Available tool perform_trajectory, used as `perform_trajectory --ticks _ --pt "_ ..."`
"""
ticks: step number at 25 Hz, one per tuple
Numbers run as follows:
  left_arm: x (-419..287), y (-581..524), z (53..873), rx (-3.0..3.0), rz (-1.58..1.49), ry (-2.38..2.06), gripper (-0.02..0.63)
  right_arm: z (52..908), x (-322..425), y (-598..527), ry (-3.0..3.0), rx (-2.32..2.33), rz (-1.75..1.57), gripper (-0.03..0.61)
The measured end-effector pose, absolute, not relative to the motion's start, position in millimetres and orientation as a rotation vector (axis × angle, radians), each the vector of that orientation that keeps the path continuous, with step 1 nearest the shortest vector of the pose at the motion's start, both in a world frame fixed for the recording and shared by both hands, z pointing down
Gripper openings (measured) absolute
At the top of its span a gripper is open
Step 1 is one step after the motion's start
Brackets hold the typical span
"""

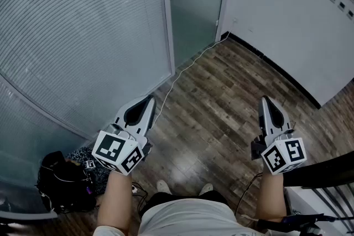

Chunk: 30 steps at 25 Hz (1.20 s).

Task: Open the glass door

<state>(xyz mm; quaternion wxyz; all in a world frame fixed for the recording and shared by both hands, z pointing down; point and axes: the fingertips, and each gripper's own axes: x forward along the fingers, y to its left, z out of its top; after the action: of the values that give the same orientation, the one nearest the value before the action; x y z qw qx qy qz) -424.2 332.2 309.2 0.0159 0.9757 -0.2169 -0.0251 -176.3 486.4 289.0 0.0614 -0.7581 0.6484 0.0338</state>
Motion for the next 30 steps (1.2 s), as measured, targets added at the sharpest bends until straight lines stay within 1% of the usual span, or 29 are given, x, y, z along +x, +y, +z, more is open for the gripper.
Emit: perform_trajectory --ticks 4,10,17,25,30 --pt "-410.1 346.5 309.2 3.019 -0.088 -0.689 -0.003 294.1 -158.3 503.4 1.975 -2.292 0.099 0.000" --pt "-376.1 379.6 311.9 3.010 -0.111 -0.749 -0.003 299.6 -108.7 535.6 1.975 -2.265 0.090 0.000" --pt "-342.5 393.0 311.2 3.003 -0.102 -0.796 -0.003 304.1 -71.8 545.0 2.003 -2.221 0.078 0.000" --pt "-299.5 365.7 312.4 3.013 -0.119 -0.778 -0.003 309.0 -37.8 521.7 2.018 -2.220 0.074 0.000" --pt "-272.1 318.0 317.9 2.995 -0.149 -0.770 -0.003 305.5 -15.6 480.3 2.047 -2.246 0.096 0.000"
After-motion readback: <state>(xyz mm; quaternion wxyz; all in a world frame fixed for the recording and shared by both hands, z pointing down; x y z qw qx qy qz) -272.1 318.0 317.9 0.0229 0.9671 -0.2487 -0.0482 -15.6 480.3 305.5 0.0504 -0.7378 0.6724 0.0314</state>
